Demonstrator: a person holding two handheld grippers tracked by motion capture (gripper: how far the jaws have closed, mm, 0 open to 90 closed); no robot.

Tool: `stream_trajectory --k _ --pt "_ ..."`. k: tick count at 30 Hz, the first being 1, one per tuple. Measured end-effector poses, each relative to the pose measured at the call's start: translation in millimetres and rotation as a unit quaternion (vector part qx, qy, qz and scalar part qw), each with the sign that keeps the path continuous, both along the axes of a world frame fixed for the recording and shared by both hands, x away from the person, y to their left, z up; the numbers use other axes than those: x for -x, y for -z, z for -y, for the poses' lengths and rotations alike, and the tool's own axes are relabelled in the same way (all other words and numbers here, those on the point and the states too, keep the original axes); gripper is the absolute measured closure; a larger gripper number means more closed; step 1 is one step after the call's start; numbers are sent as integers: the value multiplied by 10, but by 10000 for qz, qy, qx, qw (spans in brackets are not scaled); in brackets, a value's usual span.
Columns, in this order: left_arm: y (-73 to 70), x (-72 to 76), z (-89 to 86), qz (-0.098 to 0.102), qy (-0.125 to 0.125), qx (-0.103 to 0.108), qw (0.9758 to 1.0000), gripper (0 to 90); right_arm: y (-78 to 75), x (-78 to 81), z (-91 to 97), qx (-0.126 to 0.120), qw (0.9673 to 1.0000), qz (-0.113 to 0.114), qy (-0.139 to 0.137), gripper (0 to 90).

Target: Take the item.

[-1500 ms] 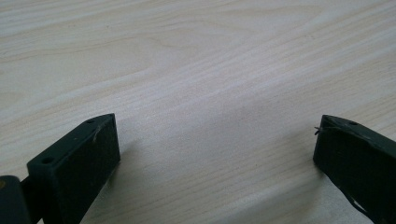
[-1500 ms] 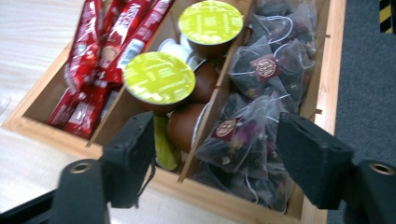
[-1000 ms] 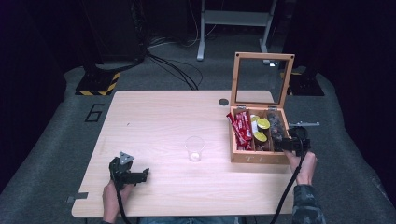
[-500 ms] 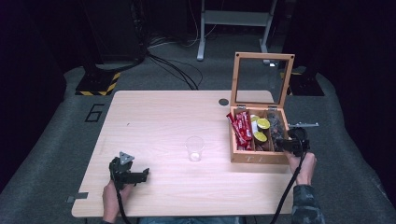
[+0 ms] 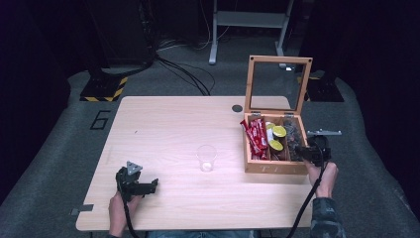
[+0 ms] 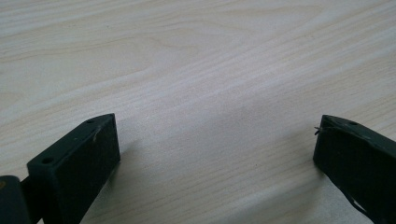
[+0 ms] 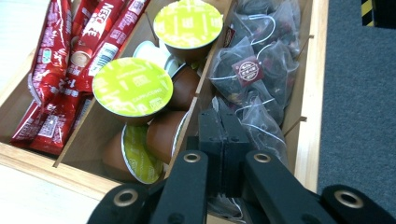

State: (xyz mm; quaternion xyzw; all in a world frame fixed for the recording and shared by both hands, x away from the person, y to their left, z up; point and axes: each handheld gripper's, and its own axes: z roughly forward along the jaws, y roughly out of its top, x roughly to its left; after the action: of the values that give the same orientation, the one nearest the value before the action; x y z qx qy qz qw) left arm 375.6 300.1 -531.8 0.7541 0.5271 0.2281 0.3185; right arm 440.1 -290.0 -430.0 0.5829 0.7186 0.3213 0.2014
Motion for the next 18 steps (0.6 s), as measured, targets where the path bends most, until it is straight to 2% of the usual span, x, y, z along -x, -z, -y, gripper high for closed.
stream_trajectory --k 18 --pt "0 1 1 -7 -6 10 10000 3 -253 103 -94 235 9992 293 -104 898"
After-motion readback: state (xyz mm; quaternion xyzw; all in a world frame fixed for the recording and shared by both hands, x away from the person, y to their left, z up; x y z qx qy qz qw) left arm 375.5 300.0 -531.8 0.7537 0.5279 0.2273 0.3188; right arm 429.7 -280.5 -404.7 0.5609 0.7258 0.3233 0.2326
